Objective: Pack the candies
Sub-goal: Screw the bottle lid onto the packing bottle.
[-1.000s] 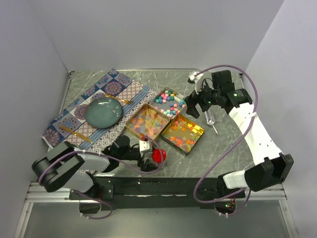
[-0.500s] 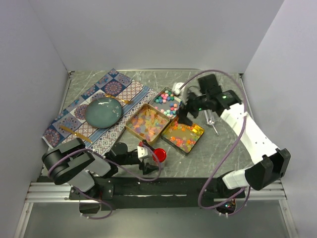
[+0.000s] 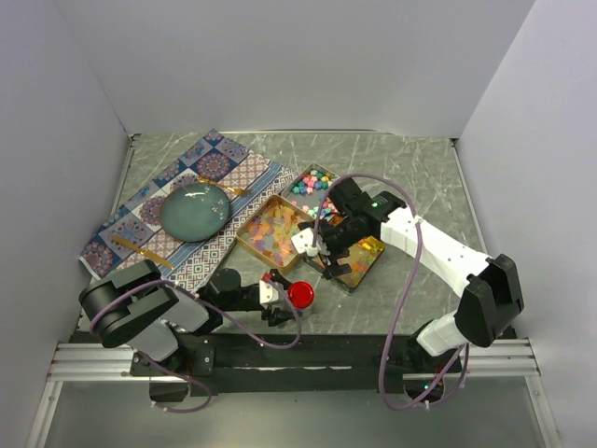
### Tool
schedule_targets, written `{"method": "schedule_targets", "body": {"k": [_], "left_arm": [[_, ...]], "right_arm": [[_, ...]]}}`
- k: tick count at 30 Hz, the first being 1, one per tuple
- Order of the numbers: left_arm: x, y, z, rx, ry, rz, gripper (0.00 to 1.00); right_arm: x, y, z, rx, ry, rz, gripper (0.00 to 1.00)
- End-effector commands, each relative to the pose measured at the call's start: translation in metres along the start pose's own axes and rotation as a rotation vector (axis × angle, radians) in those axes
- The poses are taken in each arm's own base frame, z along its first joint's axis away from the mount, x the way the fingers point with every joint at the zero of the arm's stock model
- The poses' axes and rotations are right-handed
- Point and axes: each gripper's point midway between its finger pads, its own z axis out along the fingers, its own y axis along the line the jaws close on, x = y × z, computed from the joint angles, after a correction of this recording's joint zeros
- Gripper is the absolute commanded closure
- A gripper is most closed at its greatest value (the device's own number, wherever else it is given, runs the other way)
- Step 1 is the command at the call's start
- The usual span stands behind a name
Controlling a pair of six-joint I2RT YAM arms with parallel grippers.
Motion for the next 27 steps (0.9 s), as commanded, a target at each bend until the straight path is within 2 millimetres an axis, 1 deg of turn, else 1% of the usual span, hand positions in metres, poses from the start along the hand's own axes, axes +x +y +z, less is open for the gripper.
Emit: {"method": "schedule_targets", "body": {"k": [1,3,6,10,15,16,18,22,25,27], "left_arm": [[-0.001,-0.005,0.004,0.043,0.003,0.012,0.44],[0.0,-0.005,0.005,0.042,0.009,0.007,0.45],[0.001,-0.002,0.006,0.029,0.013,-0.003,0.44],[0.002,-0.001,0.006,0.023,0.016,-0.016,0.44],[0.004,0.003,0.007,0.009,0.025,-0.034,0.45],[0.004,0.004,0.007,0.006,0.027,-0.039,0.45],[0.005,0.006,0.007,-0.001,0.03,-0.047,0.46],[0.005,0.006,0.007,0.001,0.031,-0.048,0.47],[0.006,0.008,0.007,-0.01,0.038,-0.053,0.47],[0.006,0.011,0.007,-0.018,0.037,-0.057,0.47]], "right_arm": [[-0.018,0.02,0.014,-0.113,-0.09,-0.165,0.0],[-0.021,0.031,0.017,-0.155,-0.097,-0.185,0.0],[-0.029,0.041,0.017,-0.184,-0.125,-0.183,0.0],[-0.034,0.05,0.02,-0.237,-0.142,-0.139,0.0],[-0.031,0.056,0.025,-0.279,-0.135,-0.108,0.0],[-0.027,0.057,0.028,-0.289,-0.122,-0.099,0.0],[-0.028,0.059,0.029,-0.309,-0.112,-0.091,0.0],[-0.027,0.058,0.034,-0.318,-0.099,-0.064,0.01],[-0.028,0.06,0.034,-0.317,-0.09,-0.059,0.02],[-0.025,0.064,0.032,-0.315,-0.073,-0.05,0.02]]}}
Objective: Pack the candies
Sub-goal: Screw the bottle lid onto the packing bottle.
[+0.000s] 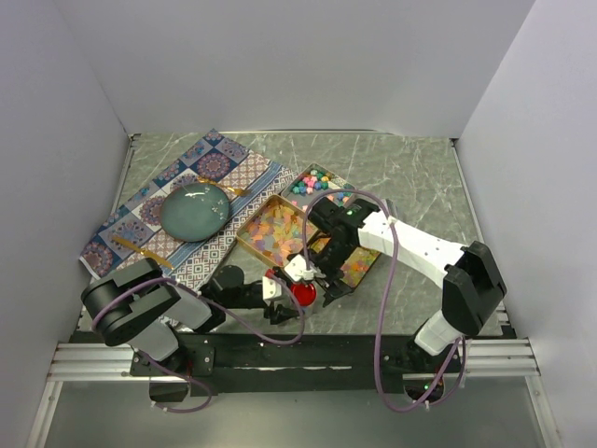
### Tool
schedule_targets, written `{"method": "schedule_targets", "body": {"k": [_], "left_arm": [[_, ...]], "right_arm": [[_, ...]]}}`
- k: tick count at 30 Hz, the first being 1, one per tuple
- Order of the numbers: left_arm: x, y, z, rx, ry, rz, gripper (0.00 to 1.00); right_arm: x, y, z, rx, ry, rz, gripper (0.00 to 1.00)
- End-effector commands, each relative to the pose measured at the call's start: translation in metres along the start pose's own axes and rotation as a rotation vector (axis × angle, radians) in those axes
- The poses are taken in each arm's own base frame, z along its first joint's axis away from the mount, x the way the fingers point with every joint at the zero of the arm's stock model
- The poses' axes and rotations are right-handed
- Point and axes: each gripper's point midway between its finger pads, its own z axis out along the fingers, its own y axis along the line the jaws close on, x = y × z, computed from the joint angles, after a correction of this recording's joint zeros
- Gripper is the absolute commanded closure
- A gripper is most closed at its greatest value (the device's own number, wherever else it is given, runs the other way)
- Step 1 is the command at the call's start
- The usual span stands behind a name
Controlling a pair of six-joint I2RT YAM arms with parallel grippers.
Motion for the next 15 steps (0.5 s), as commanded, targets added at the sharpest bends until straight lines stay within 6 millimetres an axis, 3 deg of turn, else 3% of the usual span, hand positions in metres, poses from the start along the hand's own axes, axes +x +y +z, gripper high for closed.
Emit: {"method": "schedule_targets", "body": {"k": [1,7,13,15], "left_arm": [[0.005,0.008,0.002,-0.025,0.024,-0.028,0.48],[0.005,0.016,0.0,-0.054,0.023,-0.053,0.48],[0.007,0.017,0.0,-0.058,0.031,-0.054,0.49],[0.006,0.017,0.001,-0.053,0.029,-0.052,0.49]], "right_arm": [[-0.008,0.004,-0.008,0.019,0.015,0.002,0.02],[0.019,0.031,-0.007,0.001,0.125,0.026,0.03],[0.026,0.049,-0.019,0.041,0.178,0.047,0.04],[0.023,0.045,-0.026,0.098,0.169,0.073,0.05]]}}
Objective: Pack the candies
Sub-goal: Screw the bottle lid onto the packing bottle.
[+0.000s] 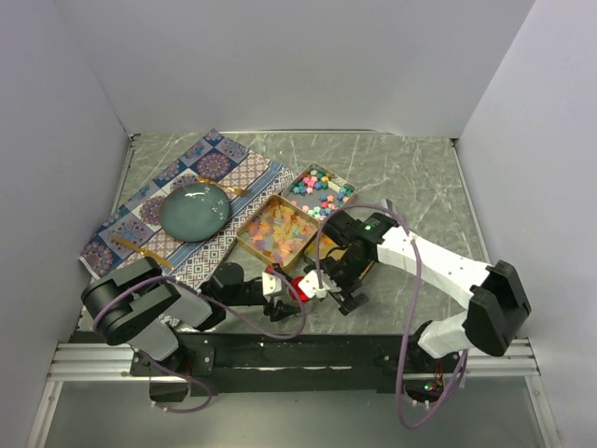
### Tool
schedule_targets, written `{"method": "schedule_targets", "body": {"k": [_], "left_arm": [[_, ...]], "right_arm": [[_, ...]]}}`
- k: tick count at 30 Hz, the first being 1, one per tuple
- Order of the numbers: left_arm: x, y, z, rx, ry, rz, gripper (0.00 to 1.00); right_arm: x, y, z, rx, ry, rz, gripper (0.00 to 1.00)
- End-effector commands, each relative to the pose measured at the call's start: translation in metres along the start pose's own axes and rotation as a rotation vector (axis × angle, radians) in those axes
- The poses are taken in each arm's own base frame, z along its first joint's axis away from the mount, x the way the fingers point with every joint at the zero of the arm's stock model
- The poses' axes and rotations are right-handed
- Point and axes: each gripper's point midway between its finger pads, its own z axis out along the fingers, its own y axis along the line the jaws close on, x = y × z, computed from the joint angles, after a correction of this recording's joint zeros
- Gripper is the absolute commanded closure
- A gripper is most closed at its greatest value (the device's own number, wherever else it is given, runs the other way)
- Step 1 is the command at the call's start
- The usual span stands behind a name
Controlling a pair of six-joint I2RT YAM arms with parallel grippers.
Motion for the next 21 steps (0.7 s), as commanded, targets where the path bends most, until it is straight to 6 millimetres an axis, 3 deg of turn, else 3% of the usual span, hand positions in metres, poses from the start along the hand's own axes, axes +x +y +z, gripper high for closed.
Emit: {"method": "schedule_targets", "body": {"k": [1,5,10,17,21], "left_arm": [[0.005,0.008,0.002,-0.027,0.022,-0.024,0.5],[0.006,0.006,0.002,-0.017,0.025,-0.024,0.5],[0.008,0.005,0.003,-0.013,0.032,-0.029,0.51],[0.008,0.007,0.003,-0.019,0.033,-0.028,0.5],[0.01,0.009,0.003,-0.029,0.038,-0.031,0.5]], "right_arm": [[-0.004,-0.001,-0.022,0.097,0.002,0.064,0.05],[-0.002,-0.037,-0.039,0.191,-0.034,0.149,0.05],[-0.013,-0.069,-0.034,0.164,-0.089,0.118,0.04],[-0.033,-0.074,-0.017,0.076,-0.134,0.018,0.03],[-0.035,-0.063,-0.006,0.009,-0.131,0.0,0.03]]}}
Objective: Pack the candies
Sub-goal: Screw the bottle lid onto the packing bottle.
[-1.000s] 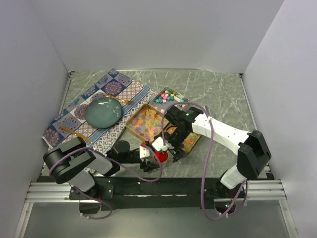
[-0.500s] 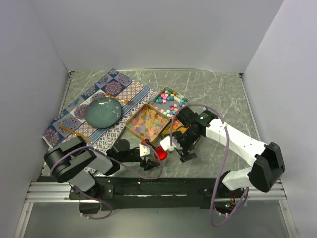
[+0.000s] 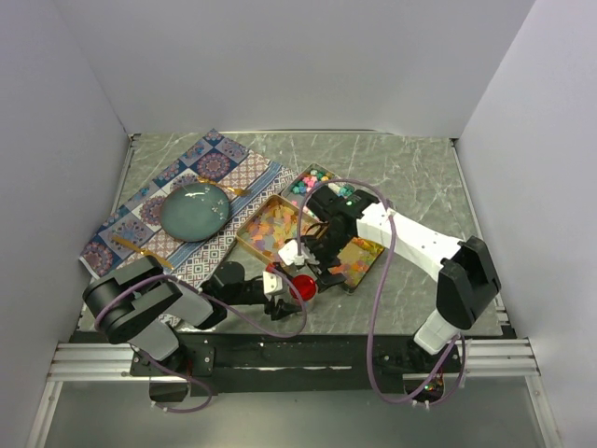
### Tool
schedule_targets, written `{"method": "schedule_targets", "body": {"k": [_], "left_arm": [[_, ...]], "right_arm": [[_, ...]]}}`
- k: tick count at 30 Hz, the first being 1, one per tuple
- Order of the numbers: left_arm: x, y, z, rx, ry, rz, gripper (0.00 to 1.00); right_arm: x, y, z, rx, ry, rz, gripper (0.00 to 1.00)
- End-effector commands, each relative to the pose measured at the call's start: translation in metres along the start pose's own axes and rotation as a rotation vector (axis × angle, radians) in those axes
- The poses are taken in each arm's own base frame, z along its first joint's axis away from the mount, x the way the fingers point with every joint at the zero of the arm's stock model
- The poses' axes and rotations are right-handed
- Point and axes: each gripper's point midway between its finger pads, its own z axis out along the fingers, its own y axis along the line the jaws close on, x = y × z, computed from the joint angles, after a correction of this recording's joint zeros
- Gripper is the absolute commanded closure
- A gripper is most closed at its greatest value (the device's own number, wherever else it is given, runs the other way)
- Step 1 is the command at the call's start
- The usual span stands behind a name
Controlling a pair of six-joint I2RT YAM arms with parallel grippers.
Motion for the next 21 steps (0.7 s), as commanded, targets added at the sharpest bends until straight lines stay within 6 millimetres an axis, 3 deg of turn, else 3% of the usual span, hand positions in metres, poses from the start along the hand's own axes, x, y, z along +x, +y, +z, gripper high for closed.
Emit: {"method": "schedule_targets", "body": {"k": [1,5,7,9,12,21], "left_arm": [[0.01,0.006,0.001,-0.028,0.04,-0.03,0.5],[0.011,0.006,0.001,-0.025,0.044,-0.029,0.54],[0.011,0.007,0.002,-0.026,0.046,-0.021,0.65],[0.014,0.005,0.004,-0.005,0.07,-0.028,0.83],[0.012,0.007,0.003,-0.018,0.057,-0.019,0.99],[0.013,0.007,0.003,-0.019,0.061,-0.022,0.99]], "right_arm": [[-0.018,0.009,0.005,-0.068,-0.04,-0.063,0.03],[-0.022,0.021,0.009,-0.104,-0.045,-0.056,0.03],[-0.019,0.027,0.012,-0.113,-0.036,-0.04,0.03],[-0.016,0.032,0.012,-0.106,-0.029,-0.033,0.03],[-0.009,0.04,0.01,-0.096,0.002,-0.014,0.03],[0.024,0.078,0.002,-0.071,0.104,0.073,0.04]]}}
